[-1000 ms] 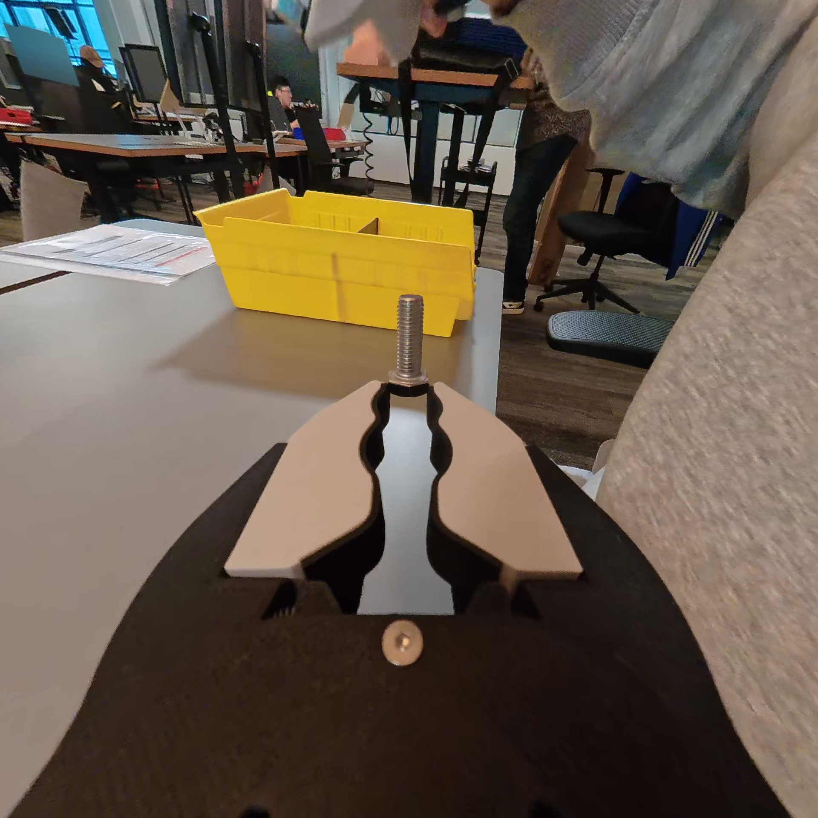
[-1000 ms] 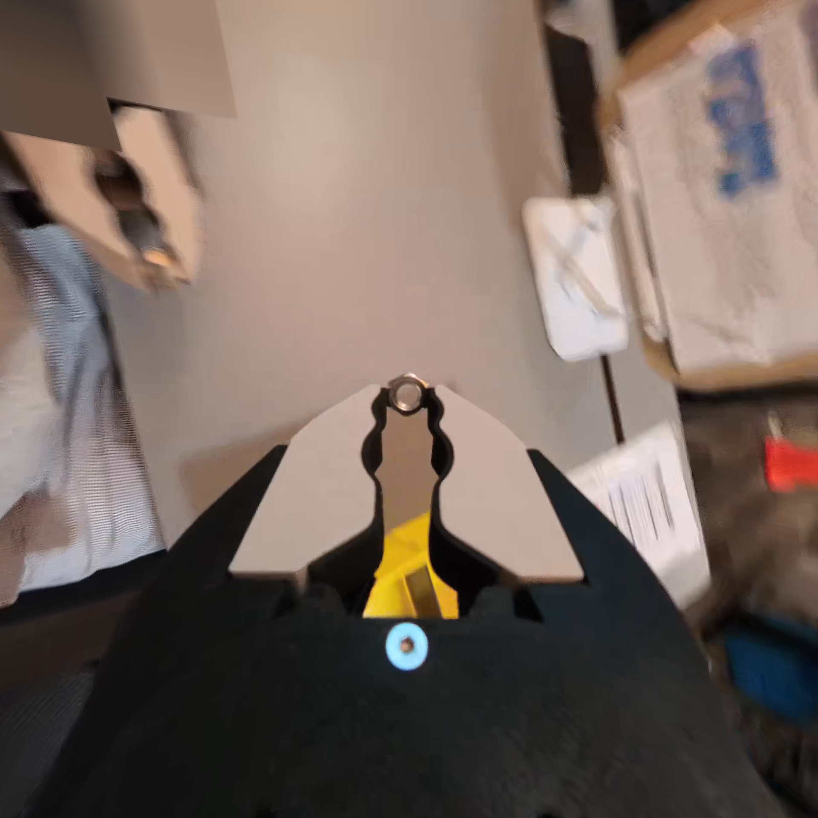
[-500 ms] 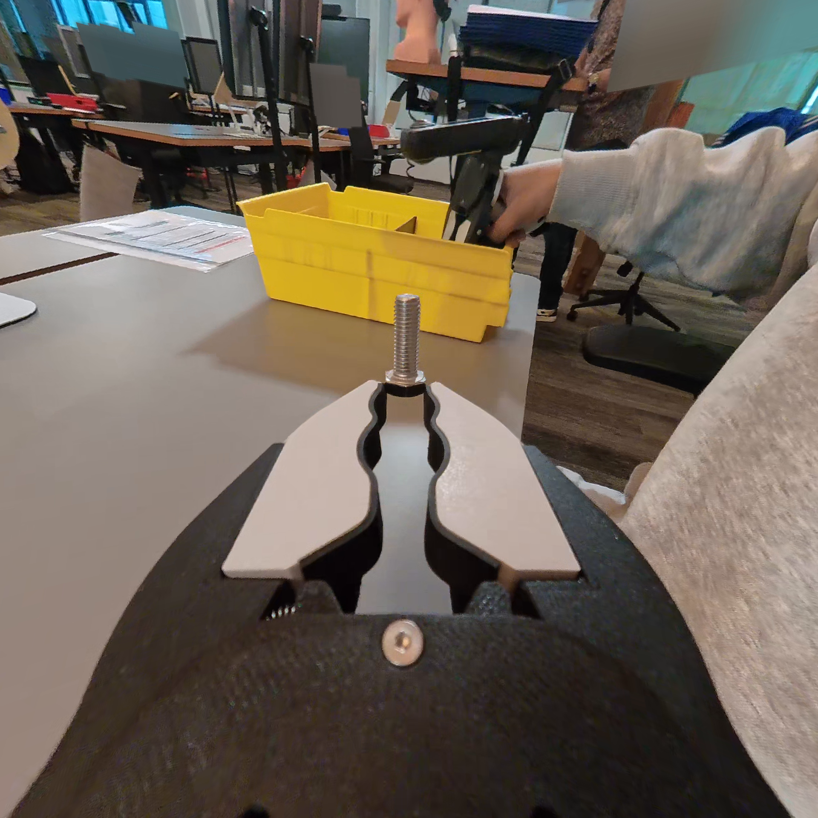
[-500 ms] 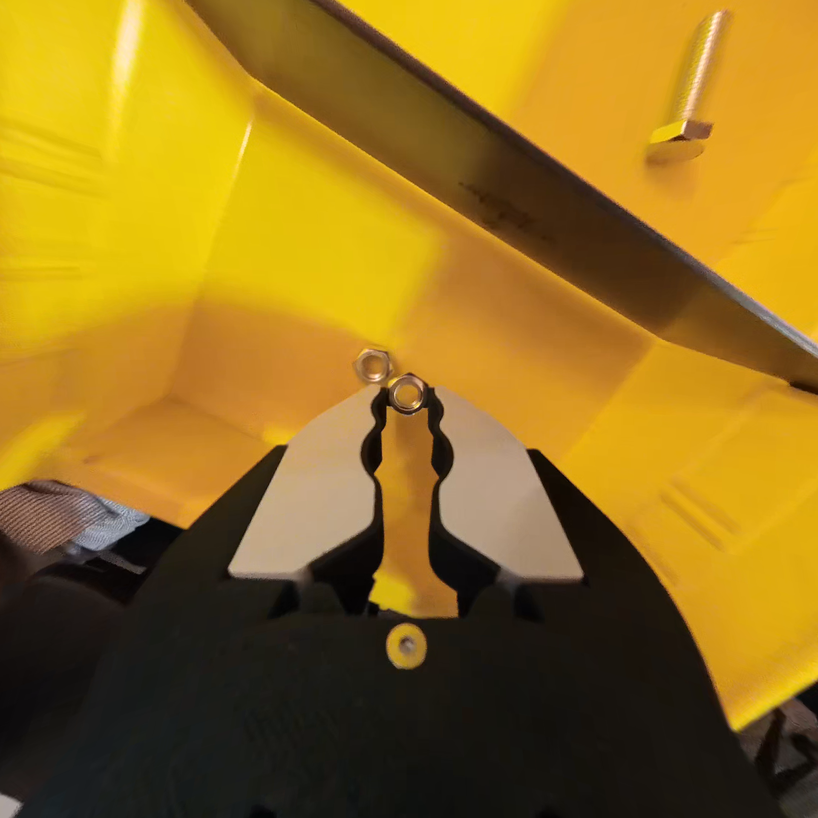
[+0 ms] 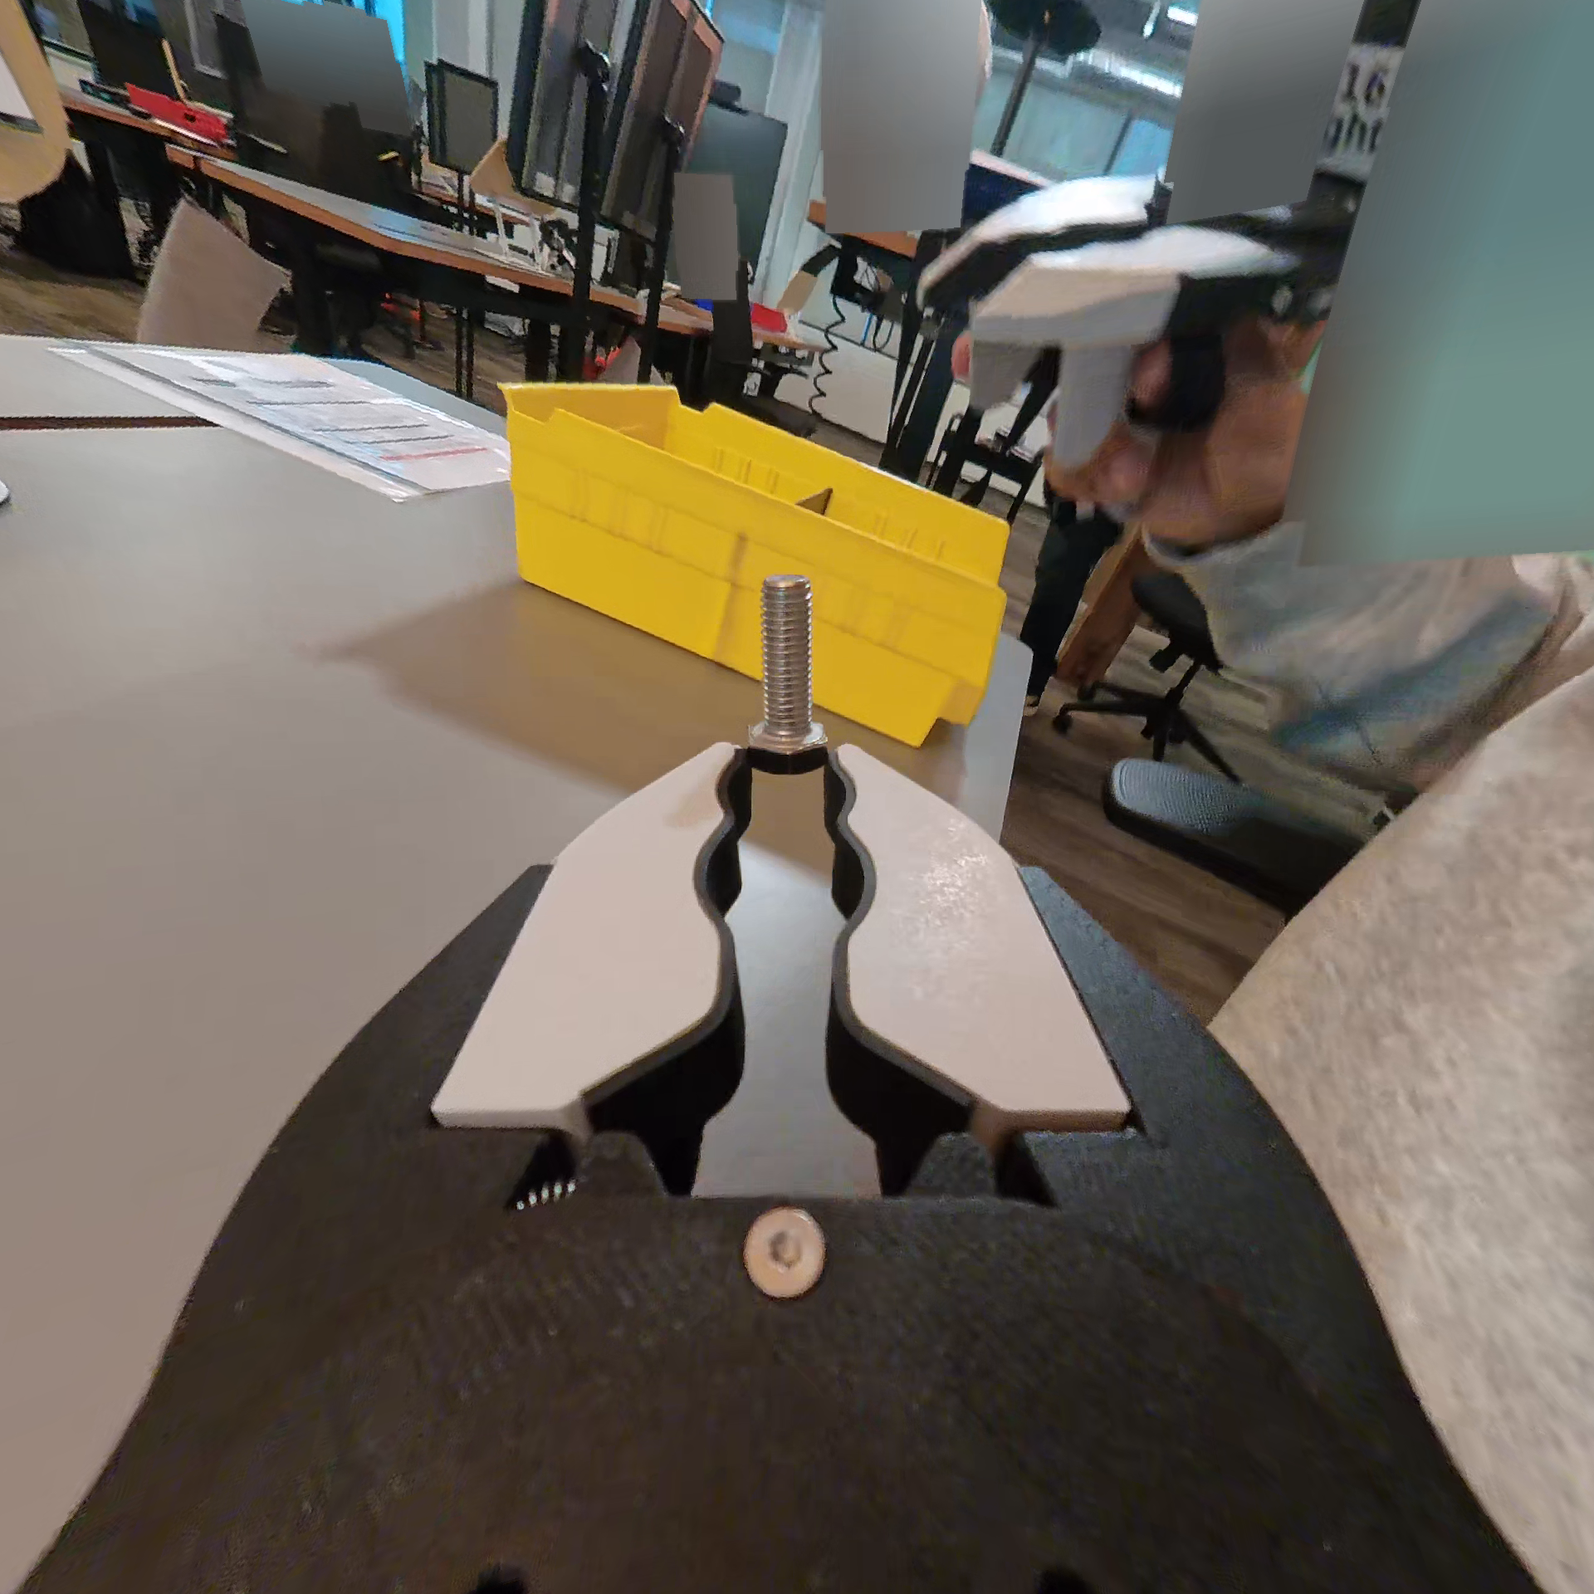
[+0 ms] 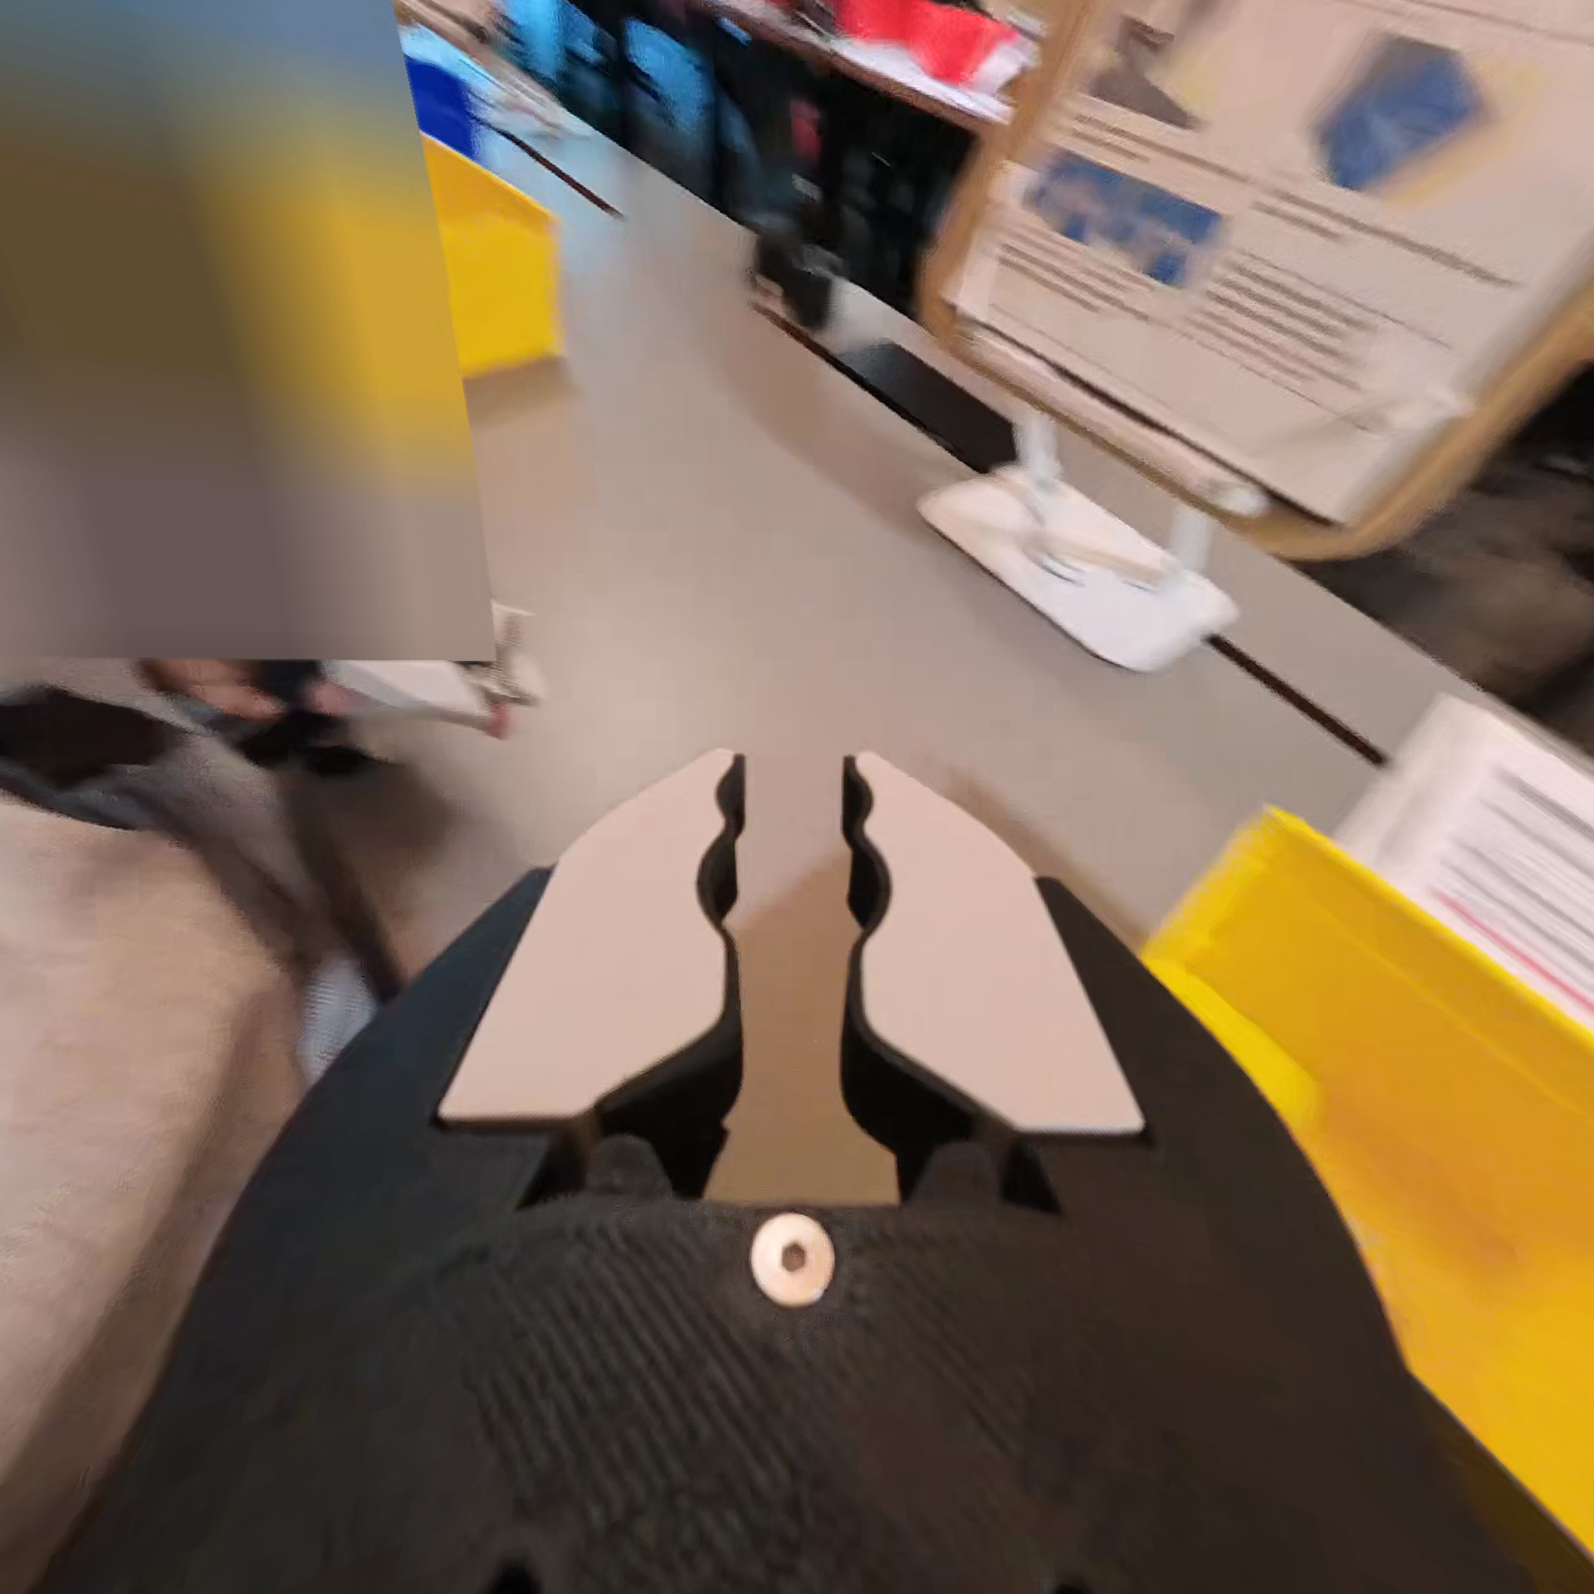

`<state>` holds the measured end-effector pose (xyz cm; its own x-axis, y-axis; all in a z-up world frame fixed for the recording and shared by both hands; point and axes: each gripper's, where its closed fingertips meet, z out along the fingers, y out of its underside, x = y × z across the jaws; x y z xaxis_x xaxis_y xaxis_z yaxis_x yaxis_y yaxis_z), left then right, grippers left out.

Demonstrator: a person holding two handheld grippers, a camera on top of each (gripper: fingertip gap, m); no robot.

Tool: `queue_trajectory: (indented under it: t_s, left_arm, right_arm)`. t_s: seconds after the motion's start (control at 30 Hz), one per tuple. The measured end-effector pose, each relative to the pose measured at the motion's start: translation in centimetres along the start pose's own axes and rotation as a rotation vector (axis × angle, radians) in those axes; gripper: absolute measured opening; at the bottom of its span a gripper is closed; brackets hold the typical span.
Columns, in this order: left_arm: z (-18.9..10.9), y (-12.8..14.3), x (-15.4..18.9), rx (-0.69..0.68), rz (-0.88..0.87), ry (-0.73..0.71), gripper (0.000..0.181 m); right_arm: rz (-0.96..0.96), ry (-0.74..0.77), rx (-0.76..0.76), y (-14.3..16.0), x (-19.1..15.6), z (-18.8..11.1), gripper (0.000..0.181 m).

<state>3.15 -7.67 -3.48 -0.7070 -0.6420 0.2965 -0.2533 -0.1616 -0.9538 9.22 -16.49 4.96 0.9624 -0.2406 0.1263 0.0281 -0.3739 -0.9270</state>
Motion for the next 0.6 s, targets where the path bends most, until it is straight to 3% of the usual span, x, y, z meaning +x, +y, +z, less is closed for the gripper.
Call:
queue_trajectory:
  t_s: [0.03, 0.1, 0.2, 0.4, 0.43, 0.5, 0.6]
  left_arm:
    - [-0.1, -0.2, 0.0, 0.011, -0.003, -0.005, 0.016]
    - [-0.4, -0.7, 0.1, 0.031, 0.003, -0.010, 0.016]
    - [-0.6, -0.9, 0.8, 0.034, 0.024, 0.007, 0.016]
    - [-1.3, -0.6, 1.3, 0.011, 0.064, 0.017, 0.017]
    - [-1.4, -0.8, 1.2, 0.022, 0.044, 0.016, 0.020]
    - [-1.6, -1.1, 0.4, 0.030, 0.007, -0.013, 0.052]
    - [-1.8, -0.8, 0.1, 0.009, -0.012, -0.002, 0.055]
  right_arm:
    - [0.028, -0.073, 0.024, -0.1, -2.5, 1.6, 0.020]
    - [0.103, -0.203, 0.049, 0.3, -6.5, 4.6, 0.021]
    - [0.184, -0.292, 0.059, 1.0, -9.2, 7.9, 0.024]
    - [0.215, -0.380, 0.078, 0.2, -10.9, 9.6, 0.009]
    - [0.192, -0.360, 0.071, -0.1, -10.4, 9.5, 0.008]
    - [0.114, -0.256, 0.055, -0.9, -7.6, 8.7, 0.008]
    - [-0.031, 0.041, 0.023, -2.5, 1.4, 5.5, 0.008]
